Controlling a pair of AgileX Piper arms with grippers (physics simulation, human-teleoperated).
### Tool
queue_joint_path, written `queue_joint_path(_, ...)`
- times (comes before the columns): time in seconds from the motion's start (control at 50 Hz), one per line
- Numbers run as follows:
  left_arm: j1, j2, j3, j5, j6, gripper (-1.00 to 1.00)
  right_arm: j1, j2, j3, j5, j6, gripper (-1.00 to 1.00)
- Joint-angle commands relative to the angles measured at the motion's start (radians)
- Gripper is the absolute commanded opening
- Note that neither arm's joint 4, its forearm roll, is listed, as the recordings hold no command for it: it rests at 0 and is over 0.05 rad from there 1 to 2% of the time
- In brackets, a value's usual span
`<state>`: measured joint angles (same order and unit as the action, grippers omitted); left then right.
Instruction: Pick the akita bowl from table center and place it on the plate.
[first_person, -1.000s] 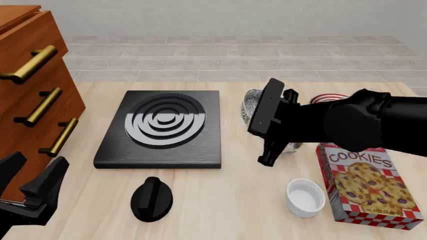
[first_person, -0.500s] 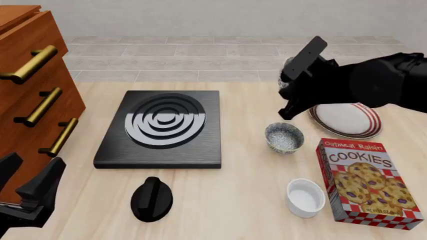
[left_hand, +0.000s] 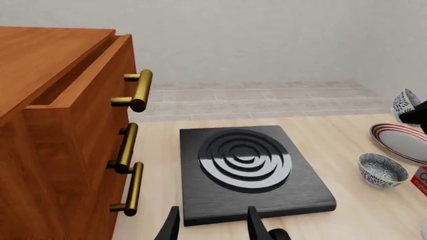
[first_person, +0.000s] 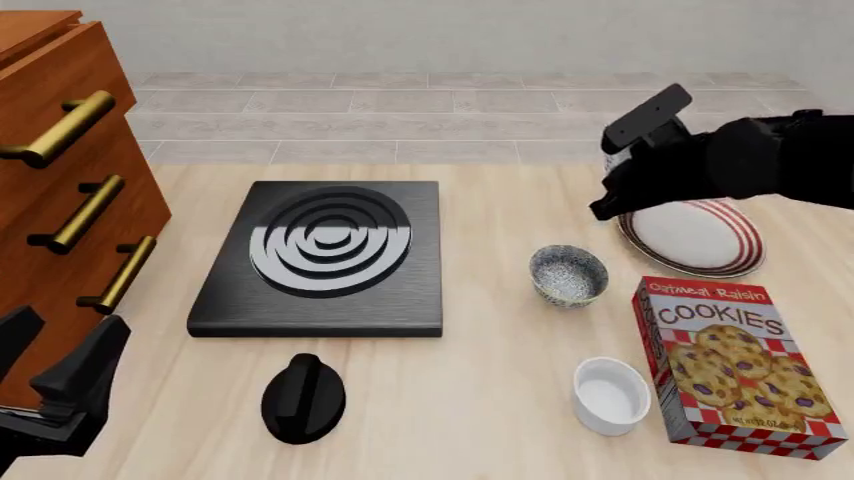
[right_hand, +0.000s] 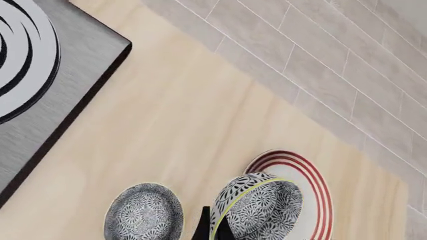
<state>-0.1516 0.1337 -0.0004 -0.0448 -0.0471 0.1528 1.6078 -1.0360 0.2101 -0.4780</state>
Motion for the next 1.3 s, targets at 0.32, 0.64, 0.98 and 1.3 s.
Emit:
queue_joint_path(0.32,0.001,0.003,0.000,-0.001,0.007,1.00,-0.147,0.195,-0.081,-0.064,-0.008,-1.00)
queue_joint_path(0.64,0.000,0.001,0.000,0.003,0.004,1.00,-0.235,0.255,-0.103,-0.061,-0.078,-1.00)
queue_joint_path(0.98,-0.003,0.008,0.000,0.001,0.007,1.00,-0.311,0.322,-0.155,-0.053,-0.150,-1.00)
queue_joint_path(1.3,-0.002,0.031,0.000,-0.020,0.008,1.00,-0.338,0.400,-0.225,0.014,-0.210,-1.00)
